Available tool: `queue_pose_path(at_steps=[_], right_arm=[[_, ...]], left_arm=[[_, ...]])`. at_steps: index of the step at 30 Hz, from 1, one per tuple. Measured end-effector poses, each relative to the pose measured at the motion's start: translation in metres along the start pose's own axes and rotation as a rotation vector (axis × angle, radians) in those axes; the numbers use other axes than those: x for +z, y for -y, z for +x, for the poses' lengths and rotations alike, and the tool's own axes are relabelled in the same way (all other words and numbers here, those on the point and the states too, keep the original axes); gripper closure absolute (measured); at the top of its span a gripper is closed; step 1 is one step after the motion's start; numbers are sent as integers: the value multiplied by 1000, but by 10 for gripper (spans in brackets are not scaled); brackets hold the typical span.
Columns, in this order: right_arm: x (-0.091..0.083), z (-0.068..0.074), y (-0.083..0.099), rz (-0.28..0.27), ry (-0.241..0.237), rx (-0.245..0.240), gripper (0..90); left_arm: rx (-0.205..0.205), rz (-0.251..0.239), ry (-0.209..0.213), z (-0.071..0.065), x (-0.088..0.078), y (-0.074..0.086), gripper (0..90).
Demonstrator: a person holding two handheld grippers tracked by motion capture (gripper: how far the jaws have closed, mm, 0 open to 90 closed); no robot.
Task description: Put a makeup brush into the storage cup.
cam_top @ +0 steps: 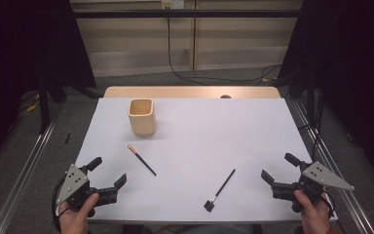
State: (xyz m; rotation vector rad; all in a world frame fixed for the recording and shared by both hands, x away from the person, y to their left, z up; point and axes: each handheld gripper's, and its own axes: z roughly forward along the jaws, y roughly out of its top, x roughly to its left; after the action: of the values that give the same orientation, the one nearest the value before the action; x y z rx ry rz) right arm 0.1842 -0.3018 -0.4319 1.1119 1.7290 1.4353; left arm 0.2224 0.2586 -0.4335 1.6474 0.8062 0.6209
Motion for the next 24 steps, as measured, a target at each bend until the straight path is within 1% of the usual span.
queue_pose_path(at_steps=[2,5,8,13,14,15,16,17,18,19,20,22,24], right_arm=[[1,0,0,4,-7,6,0],[1,-1,1,10,-14,11,0],[1,-1,1,11,-21,10,0],[1,0,1,13,-22,6,0],[1,0,1,13,-22,6,0],[1,1,1,14,-22,5,0],[1,1,1,15,-23,6,0],[1,1,1,15,-24,8,0],[1,1,1,15,-24,8,0],[0,3,0,13,-35,-5,0],[0,3,0,13,-35,-5,0],[1,6,0,14,-35,-15,0],[1,7,0,19,-39,-21,0]], left_arm=[[0,4,2,0,1,0,22],[-19,-2,7,1,2,1,23],[-24,0,8,2,2,0,23],[-4,8,16,1,1,0,23],[-8,12,15,1,1,0,23],[-14,13,1,1,1,0,17],[-14,13,1,1,1,0,14],[-27,23,-6,3,2,0,10],[-27,23,-6,3,2,0,10],[-50,29,0,3,2,0,12],[-64,30,-5,3,2,-1,12],[-48,22,-1,3,1,-2,10],[-55,22,5,4,1,-4,10]])
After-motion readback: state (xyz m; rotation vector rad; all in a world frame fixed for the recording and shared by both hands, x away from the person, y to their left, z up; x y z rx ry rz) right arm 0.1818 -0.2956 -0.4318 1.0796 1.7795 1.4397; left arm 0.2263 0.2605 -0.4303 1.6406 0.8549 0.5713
